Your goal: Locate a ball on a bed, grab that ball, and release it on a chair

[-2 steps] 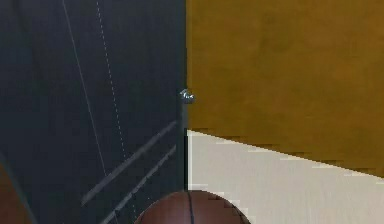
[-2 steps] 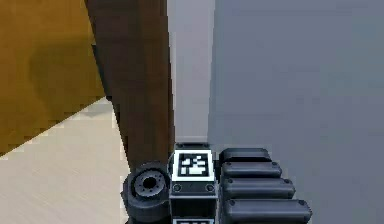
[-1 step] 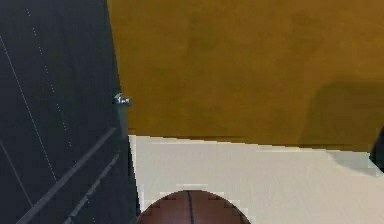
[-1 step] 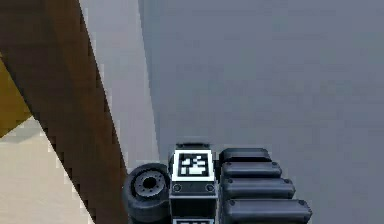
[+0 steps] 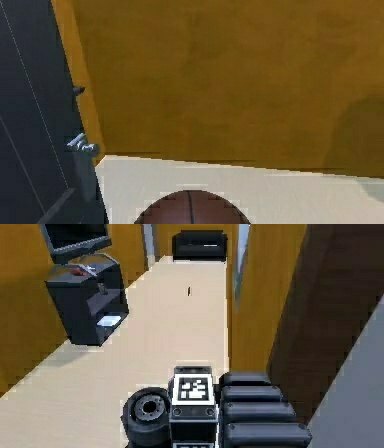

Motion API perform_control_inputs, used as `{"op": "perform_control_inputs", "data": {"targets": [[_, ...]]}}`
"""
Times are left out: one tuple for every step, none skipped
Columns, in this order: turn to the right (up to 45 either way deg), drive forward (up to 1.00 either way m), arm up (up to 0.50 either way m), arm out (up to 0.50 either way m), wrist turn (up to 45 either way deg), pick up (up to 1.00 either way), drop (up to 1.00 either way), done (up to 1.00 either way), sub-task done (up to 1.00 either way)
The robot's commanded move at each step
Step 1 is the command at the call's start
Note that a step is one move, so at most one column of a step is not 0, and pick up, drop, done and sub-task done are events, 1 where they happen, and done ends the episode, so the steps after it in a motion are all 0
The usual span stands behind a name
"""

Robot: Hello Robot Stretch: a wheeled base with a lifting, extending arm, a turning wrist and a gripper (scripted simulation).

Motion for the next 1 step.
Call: {"op": "perform_control_inputs", "data": {"targets": [[45.0, 0.0, 0.0, 0.0, 0.0, 0.0, 0.0, 0.0, 0.0]]}}
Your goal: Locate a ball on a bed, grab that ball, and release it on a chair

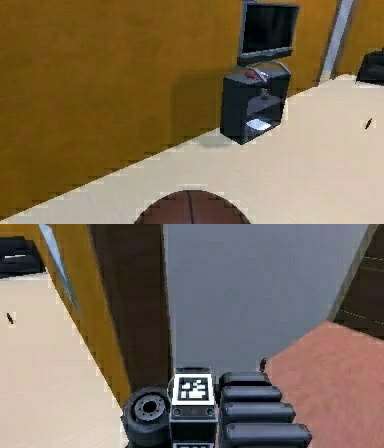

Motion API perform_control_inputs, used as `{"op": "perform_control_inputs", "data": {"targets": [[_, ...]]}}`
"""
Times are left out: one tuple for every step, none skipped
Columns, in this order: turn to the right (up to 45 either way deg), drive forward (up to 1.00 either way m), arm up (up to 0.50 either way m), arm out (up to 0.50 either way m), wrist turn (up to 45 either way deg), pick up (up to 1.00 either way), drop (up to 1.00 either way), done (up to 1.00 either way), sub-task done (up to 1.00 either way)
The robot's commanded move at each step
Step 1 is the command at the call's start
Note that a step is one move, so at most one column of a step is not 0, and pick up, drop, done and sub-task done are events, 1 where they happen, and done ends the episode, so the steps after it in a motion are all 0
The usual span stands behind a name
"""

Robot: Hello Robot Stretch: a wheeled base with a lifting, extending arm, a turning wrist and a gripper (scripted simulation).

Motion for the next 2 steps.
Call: {"op": "perform_control_inputs", "data": {"targets": [[36.0, 0.0, 0.0, 0.0, 0.0, 0.0, 0.0, 0.0, 0.0], [0.0, 1.0, 0.0, 0.0, 0.0, 0.0, 0.0, 0.0, 0.0]]}}
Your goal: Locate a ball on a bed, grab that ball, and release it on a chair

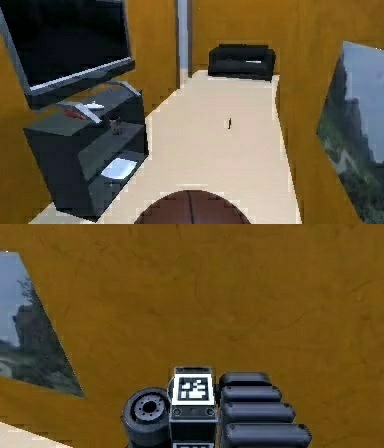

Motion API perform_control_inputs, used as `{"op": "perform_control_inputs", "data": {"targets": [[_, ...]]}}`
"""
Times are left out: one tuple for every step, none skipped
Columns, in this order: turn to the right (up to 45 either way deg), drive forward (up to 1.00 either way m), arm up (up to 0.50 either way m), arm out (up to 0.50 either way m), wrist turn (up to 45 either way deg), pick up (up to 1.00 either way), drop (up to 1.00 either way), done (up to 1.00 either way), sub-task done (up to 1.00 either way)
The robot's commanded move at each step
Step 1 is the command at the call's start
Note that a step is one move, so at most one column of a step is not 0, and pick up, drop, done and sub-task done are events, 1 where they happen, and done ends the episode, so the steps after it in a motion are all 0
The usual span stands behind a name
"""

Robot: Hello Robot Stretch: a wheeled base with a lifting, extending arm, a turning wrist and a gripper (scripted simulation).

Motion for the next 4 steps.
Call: {"op": "perform_control_inputs", "data": {"targets": [[0.0, 1.0, 0.0, 0.0, 0.0, 0.0, 0.0, 0.0, 0.0], [0.0, 0.8, 0.0, 0.0, 0.0, 0.0, 0.0, 0.0, 0.0], [6.0, 0.0, 0.0, 0.0, 0.0, 0.0, 0.0, 0.0, 0.0], [0.0, 1.0, 0.0, 0.0, 0.0, 0.0, 0.0, 0.0, 0.0]]}}
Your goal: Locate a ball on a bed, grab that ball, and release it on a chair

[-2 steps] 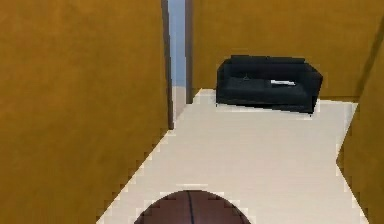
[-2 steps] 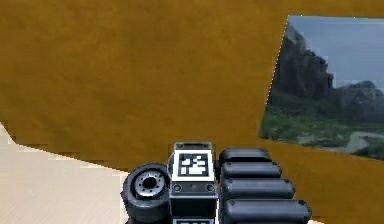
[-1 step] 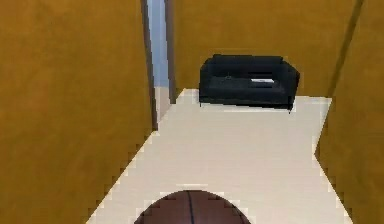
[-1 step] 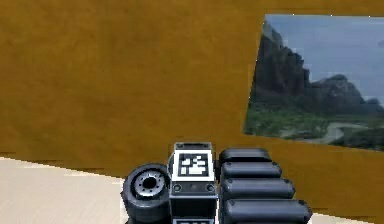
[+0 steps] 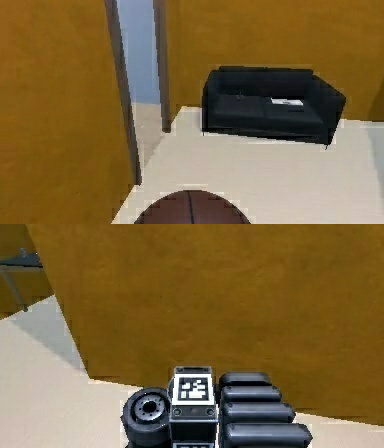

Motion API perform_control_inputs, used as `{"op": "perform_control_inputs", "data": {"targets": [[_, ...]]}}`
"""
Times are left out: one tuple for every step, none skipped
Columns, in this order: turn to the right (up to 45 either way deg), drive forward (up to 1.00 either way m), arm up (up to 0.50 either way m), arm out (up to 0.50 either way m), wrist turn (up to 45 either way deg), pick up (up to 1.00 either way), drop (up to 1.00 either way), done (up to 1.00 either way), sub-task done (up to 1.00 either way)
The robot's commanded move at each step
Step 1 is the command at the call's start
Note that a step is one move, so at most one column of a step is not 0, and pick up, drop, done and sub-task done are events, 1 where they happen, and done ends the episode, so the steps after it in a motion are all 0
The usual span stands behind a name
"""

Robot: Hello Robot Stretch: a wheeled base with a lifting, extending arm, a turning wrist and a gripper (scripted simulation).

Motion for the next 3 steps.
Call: {"op": "perform_control_inputs", "data": {"targets": [[0.0, 1.0, 0.0, 0.0, 0.0, 0.0, 0.0, 0.0, 0.0], [6.0, 0.0, 0.0, 0.0, 0.0, 0.0, 0.0, 0.0, 0.0], [0.0, 0.6, 0.0, 0.0, 0.0, 0.0, 0.0, 0.0, 0.0]]}}
